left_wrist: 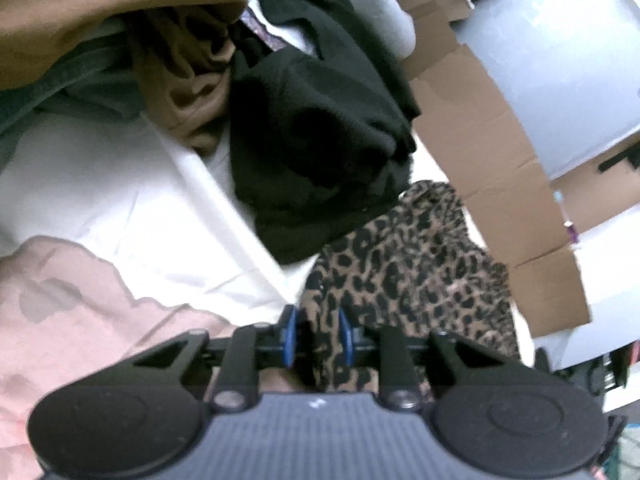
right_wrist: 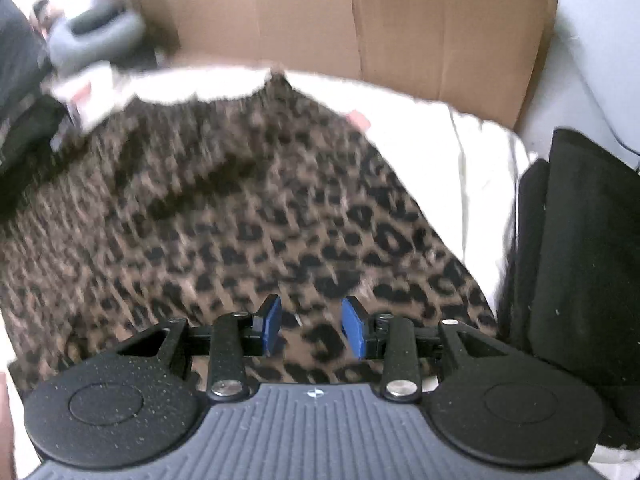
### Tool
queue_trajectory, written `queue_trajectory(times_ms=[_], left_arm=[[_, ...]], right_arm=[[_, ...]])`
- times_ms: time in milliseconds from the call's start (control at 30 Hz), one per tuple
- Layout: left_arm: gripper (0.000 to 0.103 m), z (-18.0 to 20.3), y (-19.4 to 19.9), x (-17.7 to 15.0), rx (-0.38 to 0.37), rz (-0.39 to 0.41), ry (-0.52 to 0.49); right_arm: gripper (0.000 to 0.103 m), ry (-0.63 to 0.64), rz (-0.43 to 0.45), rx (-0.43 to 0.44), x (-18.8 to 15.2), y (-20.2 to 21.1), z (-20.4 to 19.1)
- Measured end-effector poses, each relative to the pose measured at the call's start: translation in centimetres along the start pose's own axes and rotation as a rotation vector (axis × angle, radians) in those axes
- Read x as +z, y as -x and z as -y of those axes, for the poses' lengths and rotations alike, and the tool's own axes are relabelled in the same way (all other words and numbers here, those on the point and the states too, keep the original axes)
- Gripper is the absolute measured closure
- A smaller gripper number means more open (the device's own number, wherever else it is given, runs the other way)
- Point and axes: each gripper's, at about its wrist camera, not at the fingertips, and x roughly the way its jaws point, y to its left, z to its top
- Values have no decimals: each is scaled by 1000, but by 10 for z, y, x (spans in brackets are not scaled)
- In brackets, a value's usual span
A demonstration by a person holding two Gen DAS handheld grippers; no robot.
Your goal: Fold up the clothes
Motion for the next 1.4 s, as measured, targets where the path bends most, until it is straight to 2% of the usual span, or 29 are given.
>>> queue_trajectory(times_ms=[100,167,367,533,600,733,833,1000,1233,1400], left_arm=[[77,3,2,2,-2,9,0],[69,8,3,3,2,16,-24],[69,6,-8,6,-11,-1,-4],[69,2,-13,4,-24,-18,1],[72,-1,-13,3,-37,-21,11],[96,-5,-9,5,-39,-12,56],[96,-2,-5,8,-48,-3,67],[98,21,0,8,-74,-35,19],[98,84,-4,15,-105,-92,-79],[99,117,-11,13,-105,-122,-129]], right_arm=[[61,-2,38,13,3,1,1],[59,-23,30,9,2,-1,5],[57,-137,-5,-1,-3,-7,24],[57,-138,-23,-11,-8,-8,26],[57,-133,-33,-2,-9,-9,24],[57,-122,-51,12,-11,-10,20],[57,-132,-65,17,-13,-9,19],[57,-179,-63,29,-12,-6,21],[57,-230,-35,69,-12,3,15],[57,-203,-30,91,-12,10,9]])
